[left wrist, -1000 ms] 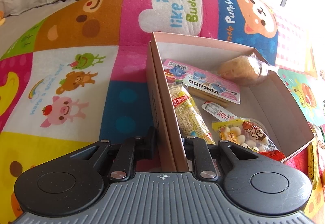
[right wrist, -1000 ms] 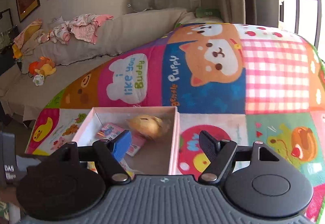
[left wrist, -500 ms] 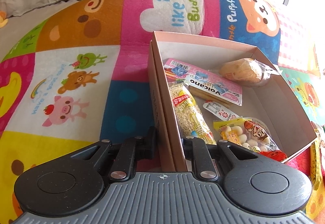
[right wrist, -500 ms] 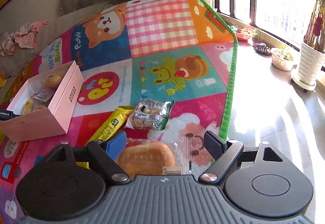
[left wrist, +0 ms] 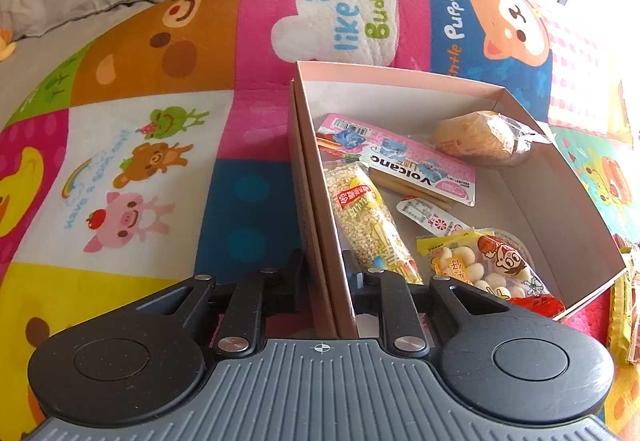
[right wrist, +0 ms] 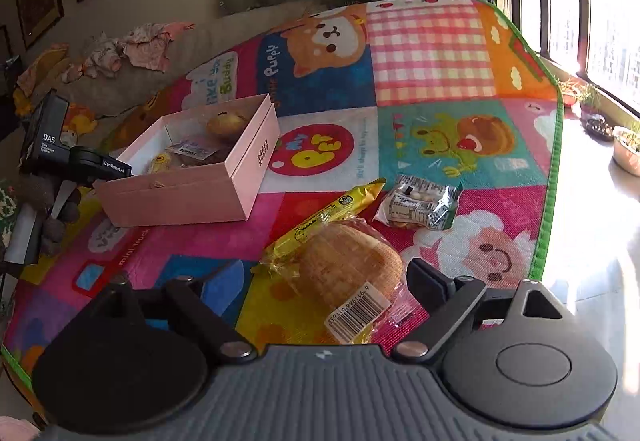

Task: Organize objects
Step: 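Reach the right gripper to the large wrapped pastry and grasp it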

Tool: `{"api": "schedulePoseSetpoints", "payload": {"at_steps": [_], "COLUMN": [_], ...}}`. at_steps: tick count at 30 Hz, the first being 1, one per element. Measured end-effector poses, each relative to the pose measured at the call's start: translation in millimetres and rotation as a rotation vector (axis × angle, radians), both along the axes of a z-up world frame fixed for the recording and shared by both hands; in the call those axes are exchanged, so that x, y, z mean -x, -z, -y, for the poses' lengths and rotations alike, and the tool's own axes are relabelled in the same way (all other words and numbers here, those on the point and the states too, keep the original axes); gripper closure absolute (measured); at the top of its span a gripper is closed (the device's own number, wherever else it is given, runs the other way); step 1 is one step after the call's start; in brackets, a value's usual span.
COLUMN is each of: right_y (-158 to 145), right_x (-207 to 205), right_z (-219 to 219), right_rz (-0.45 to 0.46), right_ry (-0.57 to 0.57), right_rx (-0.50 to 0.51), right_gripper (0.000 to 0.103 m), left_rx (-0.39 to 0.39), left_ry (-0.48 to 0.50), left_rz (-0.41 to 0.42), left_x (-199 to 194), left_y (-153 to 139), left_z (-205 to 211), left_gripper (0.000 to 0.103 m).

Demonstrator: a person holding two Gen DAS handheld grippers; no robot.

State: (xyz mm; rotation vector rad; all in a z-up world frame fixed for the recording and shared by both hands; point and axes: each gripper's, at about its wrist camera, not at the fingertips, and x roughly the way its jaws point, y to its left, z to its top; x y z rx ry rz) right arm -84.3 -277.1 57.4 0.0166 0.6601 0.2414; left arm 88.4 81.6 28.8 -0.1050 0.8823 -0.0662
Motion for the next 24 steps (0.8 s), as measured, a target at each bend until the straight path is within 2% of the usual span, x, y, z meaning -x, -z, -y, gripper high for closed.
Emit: {"api": "schedulePoseSetpoints", "payload": {"at_steps": [3, 6, 10, 13, 16, 19, 22, 24], "right_y": [7.1, 17.0, 17.7, 7.7, 3.7, 8.8, 15.4, 22.9], "right_x": [-12.3, -21.7, -6.3, 4.4, 2.3, -6.7, -15.6, -20.9], "right_z": [1.7, 8.2, -2.6, -12.2, -18.5, -22.1, -18.7, -14.1], "right_rz": [-0.024, -0.096, -0.126, -0.073, -0.018, -0.008, -0.033, -0.082], "right_ry": [0.02, 0.041, -0.072, -0.105, -0.071, -0.074, -0.071, -0.049], "right_rx": [0.033, -0.044, -0.138, -0.092, 0.003, 0.071, 0.061, 0.017], "right_gripper": [0.011, 0.011, 0.01, 0.009, 0.006, 0.006, 0.006, 0.006], "left_rx": [0.0, 0.001, -0.013, -0.021, -0.031, -0.034, -0.028, -0.029], "left_ry": [-0.001, -0.006, -0.008, -0.008, -0.005, -0.001, -0.002, -0.001], "left_rz": [-0.001, -0.005, -0.007, -0.006, -0.003, -0.004, -0.006, -0.006], "left_x": [0.0, -0.2, -0.1, 0.5, 1.3, 2.2, 2.8, 3.0], "left_y": [-0.1, -0.5, -1.0, -0.9, -0.7, -0.6, -1.0, -0.9], "left_z": [0.1, 1.8, 4.6, 5.5, 6.5, 6.4, 5.3, 5.2], "left_gripper": [0.083, 0.083, 0.083, 0.083, 0.083, 0.083, 0.083, 0.083]}}
